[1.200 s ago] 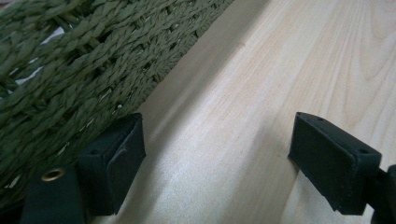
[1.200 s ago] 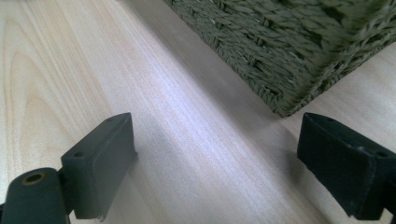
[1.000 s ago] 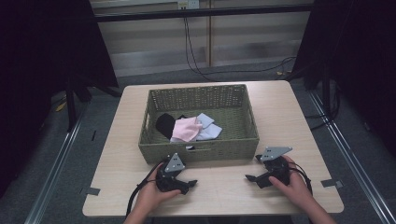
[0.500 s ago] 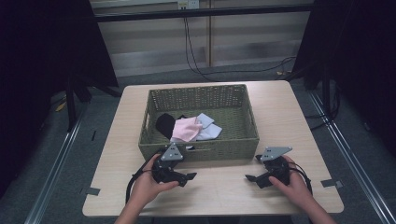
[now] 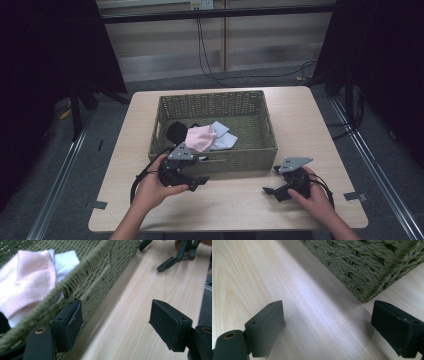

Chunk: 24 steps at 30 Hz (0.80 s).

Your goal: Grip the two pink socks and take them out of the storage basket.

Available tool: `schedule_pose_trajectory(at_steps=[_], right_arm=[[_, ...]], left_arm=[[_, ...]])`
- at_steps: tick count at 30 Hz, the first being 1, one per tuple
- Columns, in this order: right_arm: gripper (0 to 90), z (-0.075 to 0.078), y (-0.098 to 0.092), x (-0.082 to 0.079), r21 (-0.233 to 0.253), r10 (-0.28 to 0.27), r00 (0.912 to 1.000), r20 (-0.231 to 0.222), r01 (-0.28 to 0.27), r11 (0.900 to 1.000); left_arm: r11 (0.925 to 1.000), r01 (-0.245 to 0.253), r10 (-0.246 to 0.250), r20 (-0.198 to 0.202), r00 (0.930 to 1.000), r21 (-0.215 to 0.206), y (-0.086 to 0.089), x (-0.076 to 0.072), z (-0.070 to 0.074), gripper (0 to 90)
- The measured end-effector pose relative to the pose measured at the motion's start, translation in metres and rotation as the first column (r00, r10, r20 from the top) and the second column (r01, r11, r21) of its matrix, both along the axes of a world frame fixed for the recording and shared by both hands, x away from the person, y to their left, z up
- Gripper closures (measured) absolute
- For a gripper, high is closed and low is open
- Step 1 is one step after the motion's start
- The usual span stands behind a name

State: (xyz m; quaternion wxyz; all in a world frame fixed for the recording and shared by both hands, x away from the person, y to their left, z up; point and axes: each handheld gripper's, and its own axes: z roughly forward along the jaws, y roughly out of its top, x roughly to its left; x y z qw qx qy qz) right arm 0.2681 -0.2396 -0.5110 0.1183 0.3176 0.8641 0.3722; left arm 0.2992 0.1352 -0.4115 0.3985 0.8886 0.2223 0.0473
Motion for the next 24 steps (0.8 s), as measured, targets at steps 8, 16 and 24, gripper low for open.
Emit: schedule_pose_trajectory(at_steps=[8,16,24], right_arm=[[10.6,0.0,0.0,0.0,0.0,0.0,1.0,0.0,0.0,1.0],[10.6,0.0,0.0,0.0,-0.001,-0.002,1.0,-0.003,0.002,1.0],[10.6,0.0,0.0,0.0,0.0,0.001,1.0,0.0,-0.001,1.0]], left_arm=[[1.0,-0.003,0.003,-0.003,1.0,-0.007,0.001,0.009,0.021,26.1],[0.9999,-0.01,0.01,-0.016,0.9998,-0.007,-0.003,0.019,0.042,26.1],[0.9996,-0.025,0.024,-0.022,0.9995,-0.01,-0.005,0.034,0.055,26.3]])
